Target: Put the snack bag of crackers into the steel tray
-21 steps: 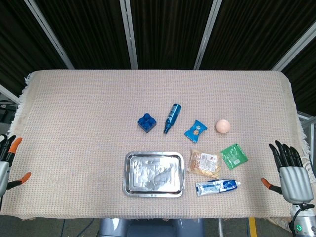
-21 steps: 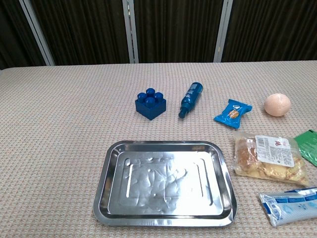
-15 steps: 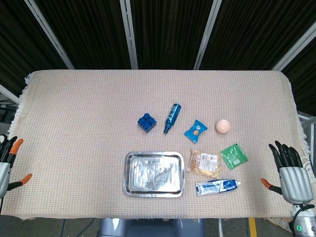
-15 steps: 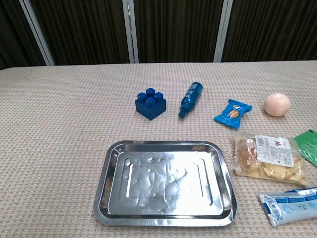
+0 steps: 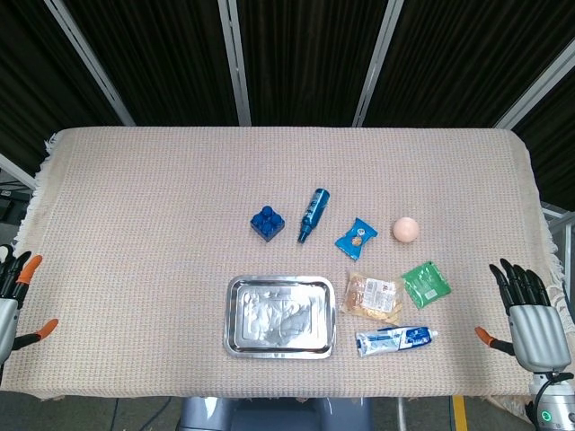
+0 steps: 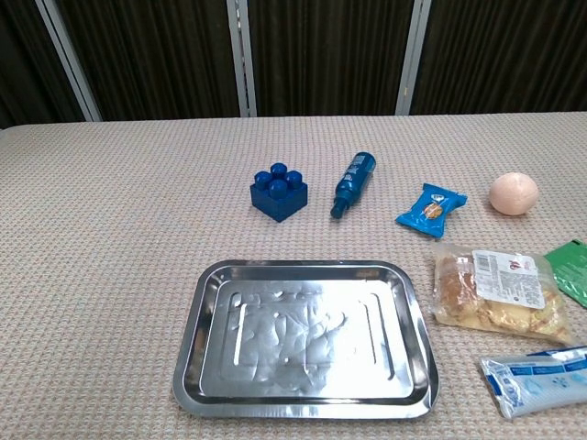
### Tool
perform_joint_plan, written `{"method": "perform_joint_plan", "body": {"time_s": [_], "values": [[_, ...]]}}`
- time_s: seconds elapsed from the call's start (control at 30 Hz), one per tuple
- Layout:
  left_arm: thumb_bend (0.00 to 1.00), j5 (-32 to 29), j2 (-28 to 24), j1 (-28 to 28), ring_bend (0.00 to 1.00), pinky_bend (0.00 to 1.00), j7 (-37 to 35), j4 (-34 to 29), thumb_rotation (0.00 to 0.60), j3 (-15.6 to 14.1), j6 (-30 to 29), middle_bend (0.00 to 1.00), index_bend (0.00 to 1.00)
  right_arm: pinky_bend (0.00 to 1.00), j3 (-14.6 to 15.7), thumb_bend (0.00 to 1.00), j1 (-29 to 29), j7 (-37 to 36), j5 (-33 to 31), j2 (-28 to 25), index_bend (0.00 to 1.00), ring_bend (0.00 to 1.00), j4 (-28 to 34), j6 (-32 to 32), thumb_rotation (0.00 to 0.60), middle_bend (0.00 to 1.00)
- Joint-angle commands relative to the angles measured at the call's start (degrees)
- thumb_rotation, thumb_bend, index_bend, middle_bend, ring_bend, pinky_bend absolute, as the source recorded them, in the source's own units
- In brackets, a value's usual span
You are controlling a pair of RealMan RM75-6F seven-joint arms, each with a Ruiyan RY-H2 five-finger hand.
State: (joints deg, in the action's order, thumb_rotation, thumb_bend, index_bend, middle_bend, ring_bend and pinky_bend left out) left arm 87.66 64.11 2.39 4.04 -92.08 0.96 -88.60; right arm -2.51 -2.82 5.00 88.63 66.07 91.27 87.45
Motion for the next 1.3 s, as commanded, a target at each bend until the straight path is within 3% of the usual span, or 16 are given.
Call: {"method": "perform_joint_plan", "body": {"time_s": [0.03,0.3,0.63,0.97,1.1,1.3], "values": [[0.05,0.1,0.0,0.0,0.0,0.0,0.0,-0.1,0.6,0.0,0.0,0.0,0.0,0.07,0.0,0.07,-0.1,-0.1,0.1,0.0,0.03,0.0,0.0,0.0,0.6,0.0],[0.05,0.0,0.0,0.0,0.0,0.0,-0.1,0.1,0.6,0.0,0.2,0.0,0.0,0.07,0.2,0.07,-0.2,-0.2,1.0,-0.2,0.03,0.0,0.3,0.0,0.6,0.0],[0.05,-0.3,-0.2,0.2,0.0,0.0,-0.1,-0.1,0.6,0.1,0.8,0.0,0.0,0.07,0.3,0.07,-4.0,-2.3,3.8,-1.0,0.03,0.0,2.7,-4.4,0.6,0.0],[0.05,-0.5,-0.8,0.6,0.0,0.0,-0.2,-0.3,0.6,0.4,1.3,0.0,0.0,0.07,-1.2,0.07,-14.3,-4.6,3.4,-1.3,0.03,0.0,6.5,-19.7,0.6,0.0],[0.05,-1.0,-1.1,0.8,0.0,0.0,-0.3,-0.6,0.6,0.4,2.3,0.0,0.0,0.07,-2.4,0.07,-20.6,-3.6,-1.0,0.6,0.03,0.0,6.3,-30.5,0.6,0.0],[0.05,-1.2,-1.3,0.9,0.0,0.0,-0.5,-0.6,0.6,0.3,2.6,0.0,0.0,0.07,-2.4,0.07,-23.8,-2.6,-4.8,3.4,0.03,0.0,4.9,-36.1,0.6,0.0]]}}
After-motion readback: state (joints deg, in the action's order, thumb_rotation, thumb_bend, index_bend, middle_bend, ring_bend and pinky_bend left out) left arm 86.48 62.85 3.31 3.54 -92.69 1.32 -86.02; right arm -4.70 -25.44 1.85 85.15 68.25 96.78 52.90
